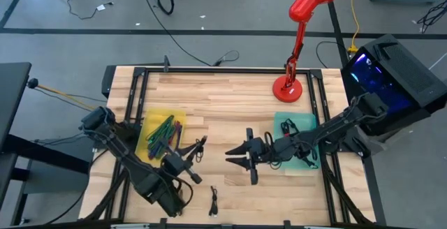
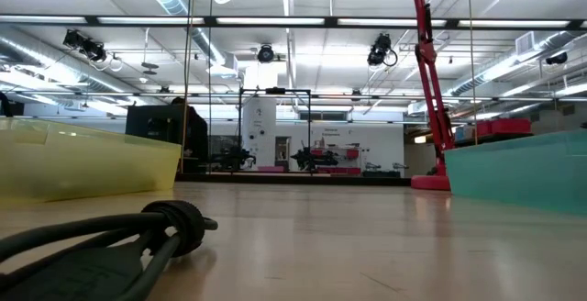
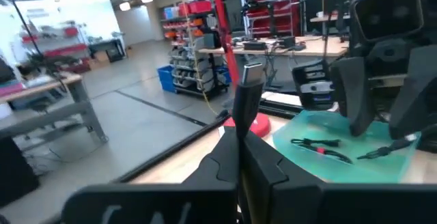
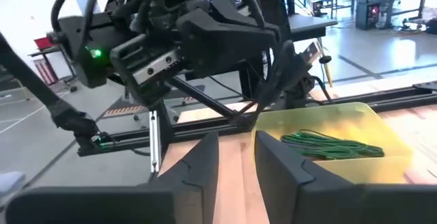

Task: Pick & Place USB Port
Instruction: Put the black charger cable into the green bin

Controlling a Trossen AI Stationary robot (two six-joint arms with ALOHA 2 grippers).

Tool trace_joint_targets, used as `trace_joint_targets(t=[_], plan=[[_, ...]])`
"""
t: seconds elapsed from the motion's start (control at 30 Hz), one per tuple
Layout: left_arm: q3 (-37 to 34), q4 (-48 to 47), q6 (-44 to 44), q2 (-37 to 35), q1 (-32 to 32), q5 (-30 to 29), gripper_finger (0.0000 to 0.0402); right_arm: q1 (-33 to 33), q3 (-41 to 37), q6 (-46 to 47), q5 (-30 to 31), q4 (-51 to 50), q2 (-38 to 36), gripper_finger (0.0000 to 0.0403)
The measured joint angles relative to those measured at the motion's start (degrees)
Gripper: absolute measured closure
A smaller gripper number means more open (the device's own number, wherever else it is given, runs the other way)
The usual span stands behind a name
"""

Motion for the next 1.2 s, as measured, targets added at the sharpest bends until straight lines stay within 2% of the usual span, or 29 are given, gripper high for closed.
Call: trace_joint_targets(t=[0.1,0.2,0.33,0.43,0.63,0.8,1.03,1.13,1.2], plan=[[0.0,10.3,8.7,0.7,-2.1,2.1,0.0397,-0.4,0.0,-0.3,-0.2,0.0,0.0,0.0304],[-0.1,21.7,26.6,2.1,-3.7,6.6,0.0397,-1.0,0.0,-0.5,-0.9,-0.1,0.0,0.0304],[0.0,40.7,50.6,2.3,-2.7,10.4,0.0397,-1.5,0.0,0.0,-4.3,-0.2,0.0,0.0304],[0.0,47.0,57.9,1.7,-0.2,17.1,0.0397,-1.5,0.0,0.0,-4.8,-0.6,0.0,0.0304],[0.0,47.4,61.9,1.2,3.7,18.1,0.0397,-1.3,0.0,-0.1,-9.2,-2.3,0.0,0.0304],[0.0,46.5,64.6,-1.1,7.1,19.6,0.0397,-1.5,0.0,-0.2,-9.1,-3.8,0.0,0.0304],[-0.1,42.2,63.0,-7.1,11.7,22.3,0.0397,-1.5,0.0,-0.5,-8.0,-5.9,-0.4,0.0304],[-2.9,42.9,61.7,-10.2,13.2,24.8,0.0397,-1.5,0.0,-0.6,-5.5,-6.8,-0.4,0.0304],[-7.2,45.2,60.0,-12.6,14.1,26.9,0.0397,-1.6,0.0,-0.6,-4.2,-7.9,-0.4,0.0304]])
